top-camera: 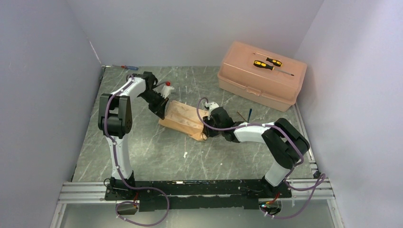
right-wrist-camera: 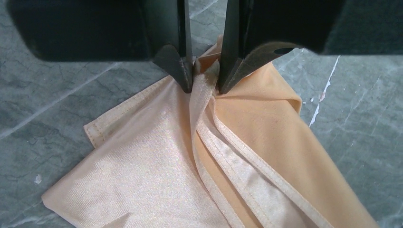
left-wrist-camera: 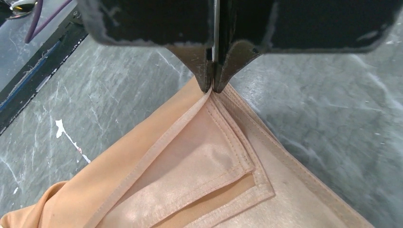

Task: Fold the napkin into a case and place the utensils inside
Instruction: Fold the lower triangle-folded napkin at the center of the board.

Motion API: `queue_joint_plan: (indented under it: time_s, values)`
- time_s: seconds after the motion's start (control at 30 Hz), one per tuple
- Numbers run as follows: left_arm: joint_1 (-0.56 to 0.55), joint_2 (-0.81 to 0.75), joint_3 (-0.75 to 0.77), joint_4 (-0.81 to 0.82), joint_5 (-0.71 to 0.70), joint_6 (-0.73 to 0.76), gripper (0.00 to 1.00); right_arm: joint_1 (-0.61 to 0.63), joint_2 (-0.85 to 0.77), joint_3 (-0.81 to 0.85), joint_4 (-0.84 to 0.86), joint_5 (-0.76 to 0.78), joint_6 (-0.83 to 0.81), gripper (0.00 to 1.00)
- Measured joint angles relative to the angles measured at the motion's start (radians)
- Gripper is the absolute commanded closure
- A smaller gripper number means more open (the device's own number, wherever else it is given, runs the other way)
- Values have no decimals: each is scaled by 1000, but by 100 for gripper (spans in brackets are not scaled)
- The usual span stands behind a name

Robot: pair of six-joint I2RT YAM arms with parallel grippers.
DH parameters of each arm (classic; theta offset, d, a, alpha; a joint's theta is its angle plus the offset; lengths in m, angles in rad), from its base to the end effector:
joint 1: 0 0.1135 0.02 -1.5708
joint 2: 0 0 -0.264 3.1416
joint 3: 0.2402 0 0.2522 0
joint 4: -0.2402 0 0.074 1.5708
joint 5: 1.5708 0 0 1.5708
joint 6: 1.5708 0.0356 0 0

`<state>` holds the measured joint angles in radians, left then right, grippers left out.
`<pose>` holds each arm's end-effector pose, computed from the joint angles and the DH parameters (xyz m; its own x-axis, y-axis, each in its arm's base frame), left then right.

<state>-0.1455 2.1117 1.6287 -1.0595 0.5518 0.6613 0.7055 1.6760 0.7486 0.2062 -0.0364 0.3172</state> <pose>0.3967 -0.0770 0.1749 -0.6957 0.6305 -0.3442 0.7164 0.5742 -0.3962 0.2466 0.2117 0.1437 -0.6862 -0.1750 -0.7061 -0.4786 0.8395 0.2571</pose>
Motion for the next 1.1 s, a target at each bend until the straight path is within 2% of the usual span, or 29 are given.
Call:
queue_joint_plan:
  time_s: [0.17, 0.4, 0.5, 0.7, 0.97, 1.1]
  values:
    - [0, 1, 46, -3, 10, -9, 97, -3, -21, 8, -49, -21, 1, 56]
    - [0, 28, 77, 13, 30, -45, 97, -71, -96, 44, -167, -43, -16, 47]
    - [0, 61, 77, 28, 32, -59, 97, -98, -111, 87, -205, -56, -28, 46]
    - [0, 110, 93, 50, 40, -102, 97, -101, -113, 126, -217, -109, -34, 52]
    - [0, 113, 125, 85, 59, -155, 97, -77, -113, 125, -207, -229, -64, 46]
    - [1, 121, 137, 89, 82, -190, 96, -76, -115, 125, -229, -235, -79, 43]
